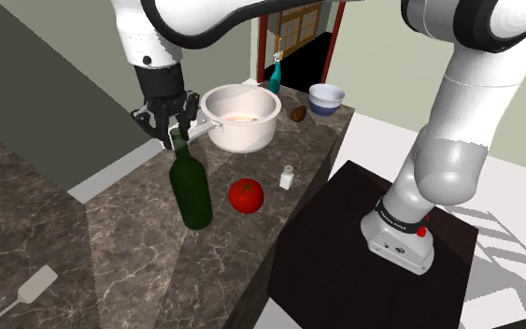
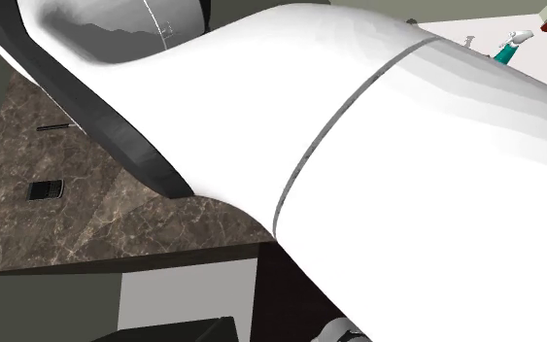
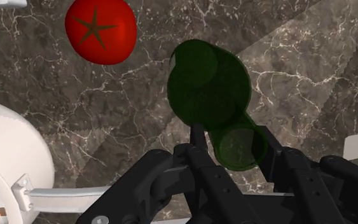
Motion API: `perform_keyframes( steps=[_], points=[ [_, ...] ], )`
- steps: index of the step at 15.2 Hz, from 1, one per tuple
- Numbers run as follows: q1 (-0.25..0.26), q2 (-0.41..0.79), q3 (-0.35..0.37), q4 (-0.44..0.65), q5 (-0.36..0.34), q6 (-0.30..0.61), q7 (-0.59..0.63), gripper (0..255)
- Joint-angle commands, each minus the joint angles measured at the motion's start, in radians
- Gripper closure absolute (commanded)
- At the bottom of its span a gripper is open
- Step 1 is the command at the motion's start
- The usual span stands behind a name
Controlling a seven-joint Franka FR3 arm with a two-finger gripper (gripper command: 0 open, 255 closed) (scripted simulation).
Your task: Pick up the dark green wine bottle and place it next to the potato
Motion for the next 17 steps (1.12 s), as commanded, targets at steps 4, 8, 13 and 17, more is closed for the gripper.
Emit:
perform_keyframes(
  steps=[4,8,13,17],
  points=[
    [0.002,-0.002,0.002,0.068,0.001,-0.07,0.0,255],
    [0.007,0.004,0.003,0.129,-0.001,-0.126,0.002,255],
    [0.015,0.018,0.005,0.215,-0.008,-0.198,0.007,255],
    [0.024,0.036,0.007,0.293,-0.017,-0.26,0.012,255]
  ],
)
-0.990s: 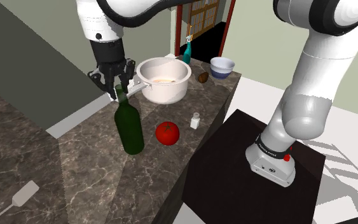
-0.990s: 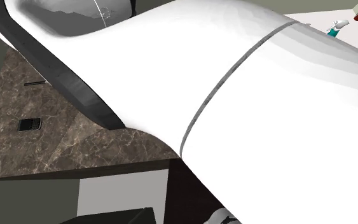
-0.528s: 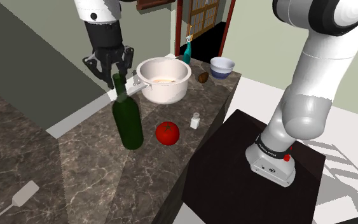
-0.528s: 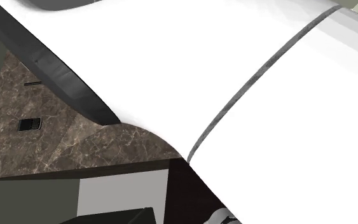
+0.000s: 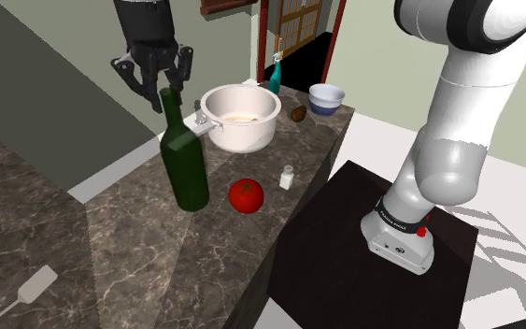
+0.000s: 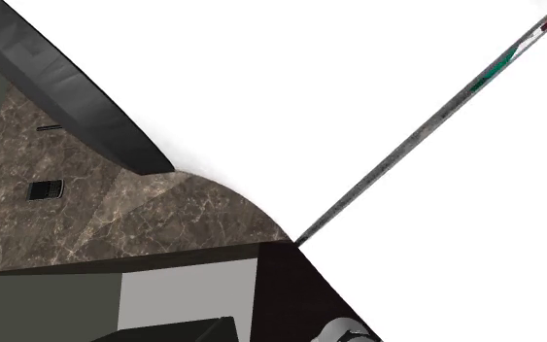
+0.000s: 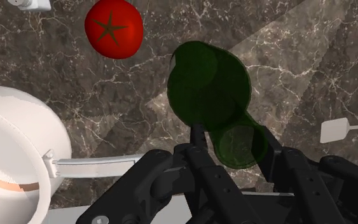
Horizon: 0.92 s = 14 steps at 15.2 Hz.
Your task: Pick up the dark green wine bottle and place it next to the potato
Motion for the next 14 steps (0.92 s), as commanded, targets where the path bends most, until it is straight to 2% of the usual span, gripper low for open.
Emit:
perform_keyframes(
  steps=[1,7,14],
  points=[
    [0.004,0.005,0.001,0.026,-0.003,-0.021,0.003,255],
    [-0.117,-0.158,-0.054,-0.167,0.078,0.023,-0.16,255],
    [-0.212,-0.288,-0.146,-0.309,0.126,0.041,-0.349,255]
  ],
)
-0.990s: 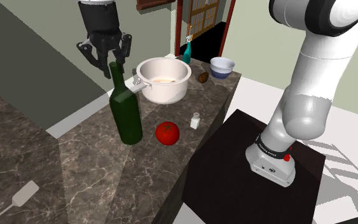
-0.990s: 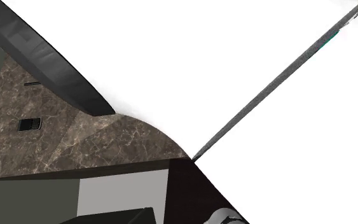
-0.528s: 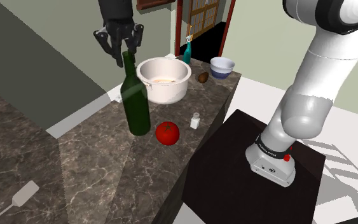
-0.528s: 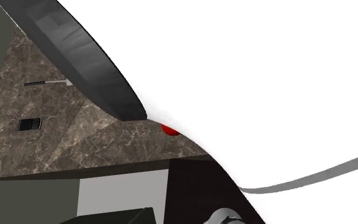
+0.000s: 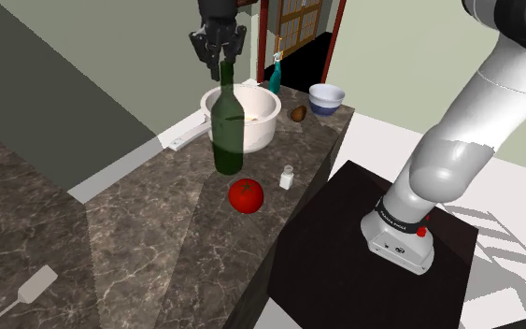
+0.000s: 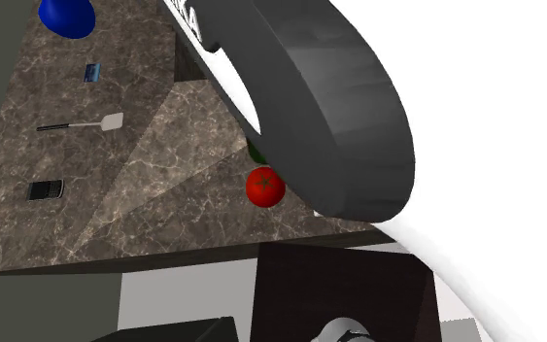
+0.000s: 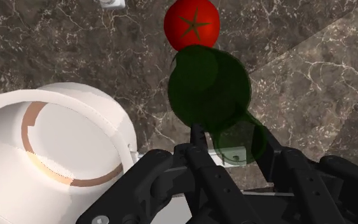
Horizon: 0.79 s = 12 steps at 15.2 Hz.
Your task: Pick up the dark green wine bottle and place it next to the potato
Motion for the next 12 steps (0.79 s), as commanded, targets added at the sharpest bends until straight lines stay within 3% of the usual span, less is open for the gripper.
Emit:
perform_keyframes(
  steps=[1,12],
  points=[
    [-0.024,-0.029,-0.027,-0.034,0.008,0.005,-0.054,255],
    [-0.144,-0.1,-0.183,-0.114,0.005,0.004,-0.331,255]
  ],
)
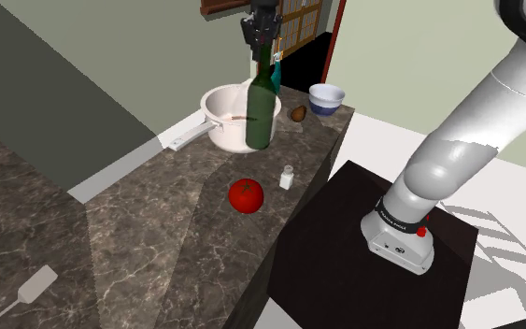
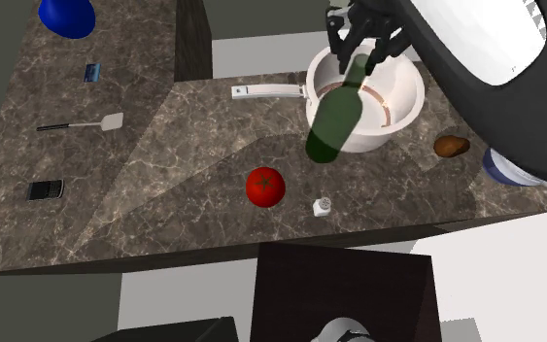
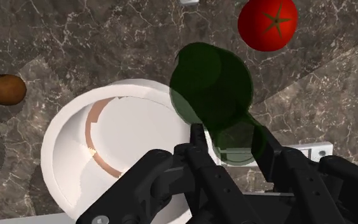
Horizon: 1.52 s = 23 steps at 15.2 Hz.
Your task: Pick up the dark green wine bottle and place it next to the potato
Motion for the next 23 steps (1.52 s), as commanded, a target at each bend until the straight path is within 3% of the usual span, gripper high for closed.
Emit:
perform_keyframes(
  steps=[1,12,23],
  points=[
    [-0.021,-0.005,-0.028,-0.009,-0.004,0.004,-0.05,255],
    [-0.136,0.064,-0.173,0.067,-0.034,-0.012,-0.307,255],
    [-0.259,0.256,-0.295,0.305,-0.033,-0.062,-0.551,255]
  ],
)
